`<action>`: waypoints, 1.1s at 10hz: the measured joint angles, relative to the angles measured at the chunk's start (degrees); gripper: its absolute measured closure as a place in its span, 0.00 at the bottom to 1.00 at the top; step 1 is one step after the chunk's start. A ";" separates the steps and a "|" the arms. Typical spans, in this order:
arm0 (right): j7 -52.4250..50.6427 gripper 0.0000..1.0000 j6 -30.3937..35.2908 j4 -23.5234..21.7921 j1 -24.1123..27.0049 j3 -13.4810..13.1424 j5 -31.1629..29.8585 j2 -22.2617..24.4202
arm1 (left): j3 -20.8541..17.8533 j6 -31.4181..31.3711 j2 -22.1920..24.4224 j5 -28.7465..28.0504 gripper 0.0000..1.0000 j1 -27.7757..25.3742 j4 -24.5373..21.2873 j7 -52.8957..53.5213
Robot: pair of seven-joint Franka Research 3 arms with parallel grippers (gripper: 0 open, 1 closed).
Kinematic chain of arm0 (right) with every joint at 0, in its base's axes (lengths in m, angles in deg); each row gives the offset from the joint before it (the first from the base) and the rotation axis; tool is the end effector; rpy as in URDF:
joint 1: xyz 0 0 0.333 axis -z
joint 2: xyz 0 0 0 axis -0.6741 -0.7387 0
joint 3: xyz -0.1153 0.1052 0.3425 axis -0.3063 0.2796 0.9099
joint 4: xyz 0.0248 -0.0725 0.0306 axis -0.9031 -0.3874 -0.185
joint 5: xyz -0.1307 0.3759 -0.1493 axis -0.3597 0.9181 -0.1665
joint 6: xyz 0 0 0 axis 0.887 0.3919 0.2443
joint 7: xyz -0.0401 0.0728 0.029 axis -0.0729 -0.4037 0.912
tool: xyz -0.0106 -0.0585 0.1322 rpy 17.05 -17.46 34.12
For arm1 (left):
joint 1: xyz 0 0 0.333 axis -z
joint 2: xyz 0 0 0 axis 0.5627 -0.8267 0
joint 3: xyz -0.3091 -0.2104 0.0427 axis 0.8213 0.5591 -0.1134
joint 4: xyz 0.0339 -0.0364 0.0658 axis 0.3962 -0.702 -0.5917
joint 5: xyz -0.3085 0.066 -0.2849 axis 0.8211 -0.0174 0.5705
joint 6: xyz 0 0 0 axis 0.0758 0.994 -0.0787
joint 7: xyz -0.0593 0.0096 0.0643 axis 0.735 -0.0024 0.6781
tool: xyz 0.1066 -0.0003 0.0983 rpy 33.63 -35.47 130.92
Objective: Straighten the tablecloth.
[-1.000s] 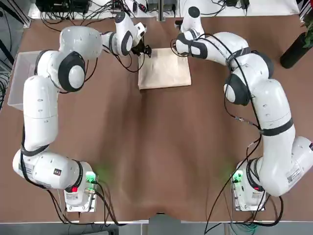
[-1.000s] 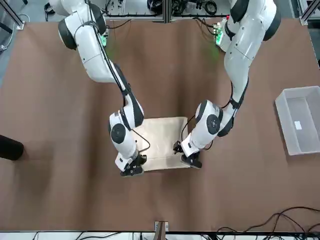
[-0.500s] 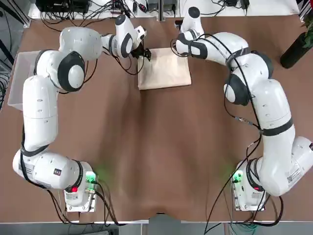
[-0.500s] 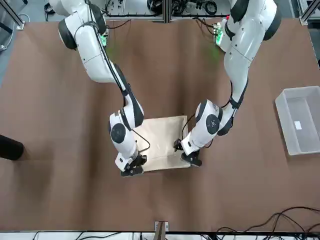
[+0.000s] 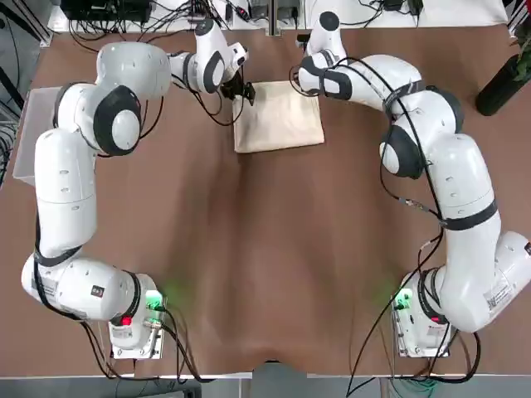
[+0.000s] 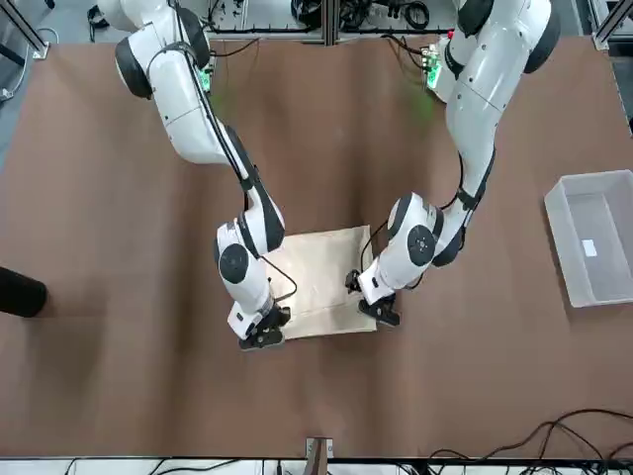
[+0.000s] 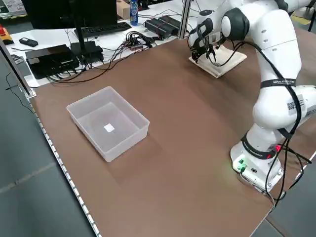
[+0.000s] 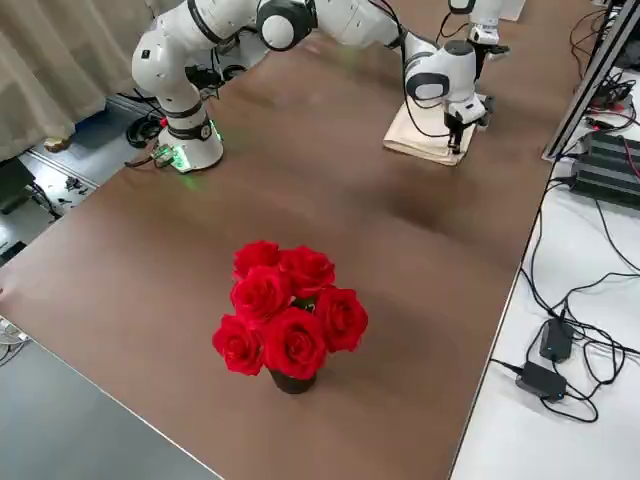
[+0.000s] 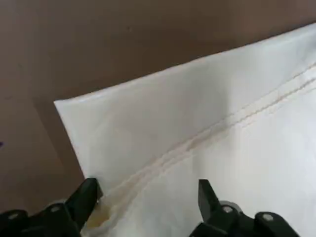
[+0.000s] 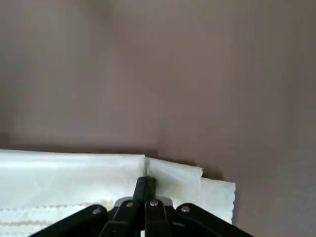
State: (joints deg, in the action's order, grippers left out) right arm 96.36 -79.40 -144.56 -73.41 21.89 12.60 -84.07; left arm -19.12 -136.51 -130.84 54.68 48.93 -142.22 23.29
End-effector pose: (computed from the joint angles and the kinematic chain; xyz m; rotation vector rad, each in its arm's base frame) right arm 0.7667 0.4099 0.1507 -2.9900 -0.1599 -0.2955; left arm 0.6904 -0.3884 0.1734 2.8236 -0.3683 0.1056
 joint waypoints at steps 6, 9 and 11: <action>0.00 0.98 -0.01 0.00 0.00 0.00 0.00 0.00 | 0.04 6.19 1.78 0.00 0.08 -0.15 -0.14 -0.52; 0.00 0.98 -0.02 -0.01 0.00 0.00 0.00 0.00 | -0.05 6.39 1.91 0.00 0.07 -0.22 -0.72 -0.56; 0.00 0.98 -0.02 -0.01 0.00 0.00 0.00 0.00 | -0.09 8.75 1.91 0.00 0.05 -0.25 -1.35 -0.55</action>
State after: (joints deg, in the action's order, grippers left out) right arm 96.36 -79.42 -144.57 -73.41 21.89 12.60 -84.07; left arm -19.20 -127.76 -128.94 54.68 48.68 -143.57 22.74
